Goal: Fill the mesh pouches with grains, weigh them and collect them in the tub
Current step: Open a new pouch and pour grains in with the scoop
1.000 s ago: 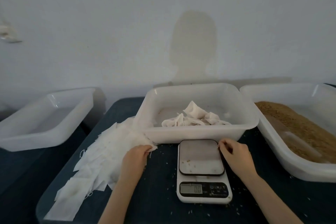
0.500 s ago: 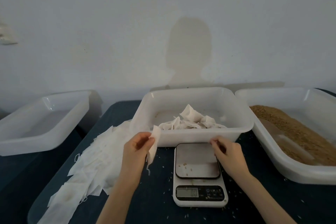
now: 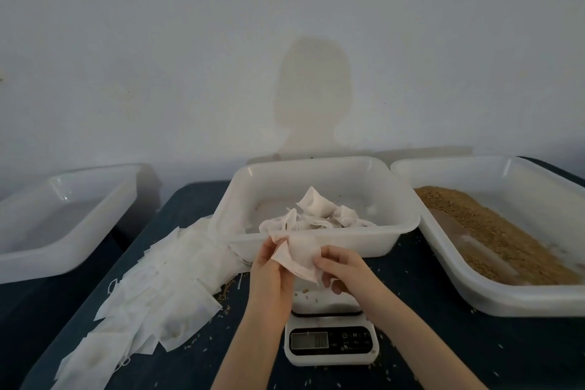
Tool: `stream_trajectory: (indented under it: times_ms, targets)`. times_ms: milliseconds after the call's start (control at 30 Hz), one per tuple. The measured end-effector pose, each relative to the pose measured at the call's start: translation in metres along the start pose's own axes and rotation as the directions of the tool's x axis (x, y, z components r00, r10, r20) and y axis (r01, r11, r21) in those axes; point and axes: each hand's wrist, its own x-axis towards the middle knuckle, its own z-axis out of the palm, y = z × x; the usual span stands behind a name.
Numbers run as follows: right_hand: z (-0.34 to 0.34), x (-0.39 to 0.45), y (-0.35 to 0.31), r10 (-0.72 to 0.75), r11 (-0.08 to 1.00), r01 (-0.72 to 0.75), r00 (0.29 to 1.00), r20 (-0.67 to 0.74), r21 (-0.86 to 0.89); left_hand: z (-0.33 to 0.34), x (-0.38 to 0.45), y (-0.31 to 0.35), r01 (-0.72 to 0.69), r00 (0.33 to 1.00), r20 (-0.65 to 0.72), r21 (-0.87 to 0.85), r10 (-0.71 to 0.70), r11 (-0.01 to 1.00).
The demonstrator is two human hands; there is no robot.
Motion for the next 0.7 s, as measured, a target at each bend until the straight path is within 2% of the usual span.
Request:
stream_trajectory:
  times_ms: [100, 167, 233, 267, 300, 333, 367, 433, 467, 500, 533, 567, 633, 700]
  targets:
    - [-0.004, 0.003, 0.000, 0.023, 1.000, -0.024, 0.999, -0.028, -0.019, -0.007, -0.002, -0.001, 0.009, 1.000, -0.021, 0.059, -0.008, 0.998]
    - [-0.007, 0.004, -0.001, 0.042, 0.999, -0.042, 0.997, -0.066, -0.004, -0.010, -0.004, 0.000, -0.005, 1.000, -0.017, 0.163, 0.008, 0.987]
    - [-0.010, 0.006, -0.001, 0.040, 0.999, -0.038, 0.995, -0.095, 0.029, -0.012, -0.006, -0.001, -0.080, 0.995, -0.030, 0.346, 0.096, 0.935]
    - [-0.011, 0.006, 0.000, 0.035, 0.999, -0.030, 0.994, -0.106, 0.042, -0.012, -0.008, -0.001, -0.153, 0.982, -0.031, 0.461, 0.188, 0.874]
    - [-0.012, 0.006, 0.000, 0.028, 0.999, -0.023, 0.993, -0.116, 0.041, -0.012, -0.012, 0.000, -0.258, 0.949, 0.007, 0.590, 0.315, 0.765]
    - [-0.012, 0.006, 0.001, 0.021, 0.999, -0.017, 0.992, -0.122, 0.035, -0.012, -0.016, 0.003, -0.382, 0.891, 0.112, 0.708, 0.440, 0.594]
    - [-0.013, 0.005, 0.002, 0.014, 1.000, -0.011, 0.992, -0.123, 0.028, -0.013, -0.019, 0.006, -0.503, 0.813, 0.277, 0.776, 0.512, 0.380]
    - [-0.014, 0.004, 0.005, -0.004, 1.000, 0.006, 0.993, -0.115, 0.017, -0.016, -0.021, 0.008, -0.654, 0.644, 0.616, 0.751, 0.455, -0.090]
    - [-0.014, 0.004, 0.005, -0.011, 1.000, 0.012, 0.993, -0.117, 0.011, -0.016, -0.021, 0.007, -0.664, 0.568, 0.715, 0.690, 0.407, -0.287]
    - [-0.014, 0.005, 0.005, -0.016, 1.000, 0.016, 0.992, -0.122, 0.000, -0.014, -0.021, 0.008, -0.649, 0.523, 0.767, 0.641, 0.372, -0.410]
    - [-0.014, 0.005, 0.005, -0.020, 1.000, 0.018, 0.992, -0.128, -0.014, -0.010, -0.022, 0.010, -0.633, 0.506, 0.788, 0.615, 0.351, -0.470]
    - [-0.013, 0.005, 0.005, -0.027, 0.999, 0.023, 0.991, -0.132, -0.031, -0.006, -0.023, 0.012, -0.624, 0.507, 0.792, 0.610, 0.341, -0.489]
    - [-0.013, 0.005, 0.005, -0.050, 0.997, 0.041, 0.990, -0.131, -0.069, 0.000, -0.022, 0.013, -0.623, 0.542, 0.775, 0.630, 0.325, -0.463]
    - [-0.015, 0.004, 0.005, -0.077, 0.992, 0.062, 0.987, -0.140, -0.109, 0.002, -0.020, 0.012, -0.619, 0.609, 0.735, 0.675, 0.298, -0.400]
